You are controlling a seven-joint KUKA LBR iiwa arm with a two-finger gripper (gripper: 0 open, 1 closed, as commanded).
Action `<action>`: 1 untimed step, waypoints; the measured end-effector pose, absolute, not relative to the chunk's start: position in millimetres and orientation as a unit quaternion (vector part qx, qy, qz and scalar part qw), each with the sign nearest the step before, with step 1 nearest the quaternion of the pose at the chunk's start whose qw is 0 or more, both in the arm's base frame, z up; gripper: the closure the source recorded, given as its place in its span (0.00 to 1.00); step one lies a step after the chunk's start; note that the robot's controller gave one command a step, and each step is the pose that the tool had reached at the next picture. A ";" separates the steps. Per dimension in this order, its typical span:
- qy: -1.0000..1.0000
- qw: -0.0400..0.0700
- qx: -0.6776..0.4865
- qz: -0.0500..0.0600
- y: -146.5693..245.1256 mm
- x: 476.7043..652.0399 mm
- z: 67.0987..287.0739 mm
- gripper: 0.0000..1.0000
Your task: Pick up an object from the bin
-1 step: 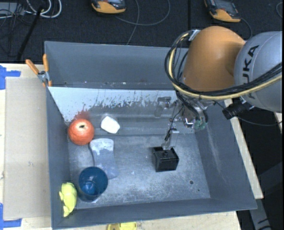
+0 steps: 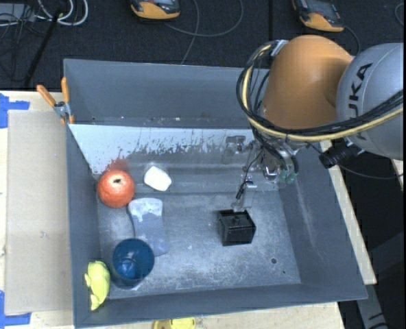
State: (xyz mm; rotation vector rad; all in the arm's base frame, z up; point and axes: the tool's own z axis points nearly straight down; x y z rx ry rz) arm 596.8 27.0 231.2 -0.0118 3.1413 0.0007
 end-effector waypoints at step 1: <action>0.999 0.003 -0.032 0.000 16.3 580.7 195.8 0.00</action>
Offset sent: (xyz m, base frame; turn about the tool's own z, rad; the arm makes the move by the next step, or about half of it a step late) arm -0.0739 -0.0193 -0.1285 -0.0388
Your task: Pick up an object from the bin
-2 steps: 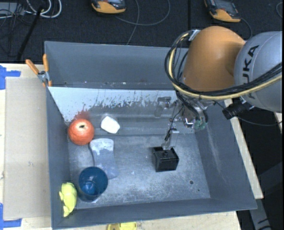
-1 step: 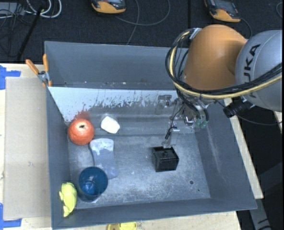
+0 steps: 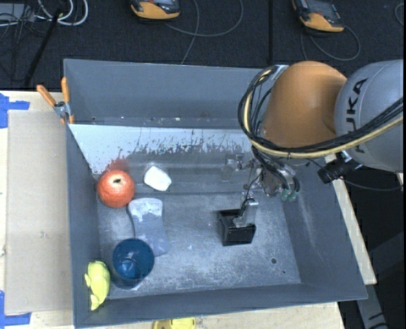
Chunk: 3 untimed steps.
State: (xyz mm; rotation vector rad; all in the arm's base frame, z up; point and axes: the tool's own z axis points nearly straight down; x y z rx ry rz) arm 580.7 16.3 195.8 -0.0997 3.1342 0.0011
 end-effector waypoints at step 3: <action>1.000 0.001 0.014 -0.002 -54.5 566.2 89.7 0.00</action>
Offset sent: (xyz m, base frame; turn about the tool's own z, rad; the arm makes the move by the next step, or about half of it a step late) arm -0.0116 -0.0758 -0.0955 0.1296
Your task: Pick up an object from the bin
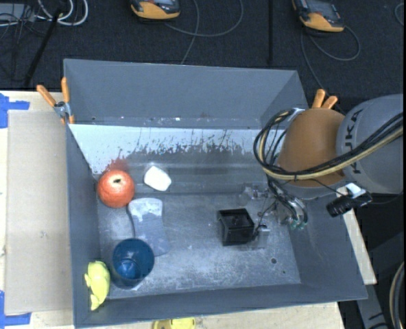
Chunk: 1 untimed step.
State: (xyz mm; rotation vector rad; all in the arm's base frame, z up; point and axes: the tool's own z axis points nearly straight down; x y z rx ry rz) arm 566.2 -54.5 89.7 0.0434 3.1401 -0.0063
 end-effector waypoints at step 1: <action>0.999 0.000 0.045 0.000 -36.9 563.8 78.7 0.00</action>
Offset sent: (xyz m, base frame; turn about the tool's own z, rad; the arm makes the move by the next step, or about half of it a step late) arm -0.0179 0.0355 -0.0197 0.0801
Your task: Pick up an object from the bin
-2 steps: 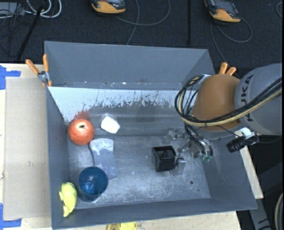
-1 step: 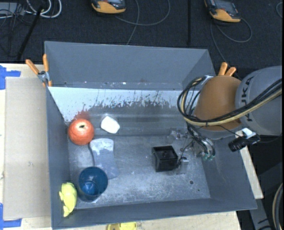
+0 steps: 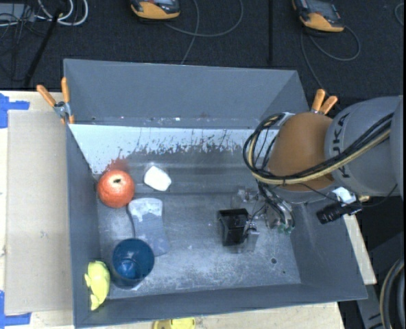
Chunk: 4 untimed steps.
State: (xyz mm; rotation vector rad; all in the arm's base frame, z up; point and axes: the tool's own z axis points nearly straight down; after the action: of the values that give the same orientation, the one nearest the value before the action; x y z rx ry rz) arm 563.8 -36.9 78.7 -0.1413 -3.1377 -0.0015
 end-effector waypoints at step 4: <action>-1.000 0.001 -0.026 0.000 -69.7 502.7 70.7 1.00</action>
Offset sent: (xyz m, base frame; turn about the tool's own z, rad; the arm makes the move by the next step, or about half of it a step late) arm 0.0000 0.0000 0.0000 0.0000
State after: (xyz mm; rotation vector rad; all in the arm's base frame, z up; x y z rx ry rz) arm 502.7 -69.7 70.7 -0.0831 -3.1385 0.0006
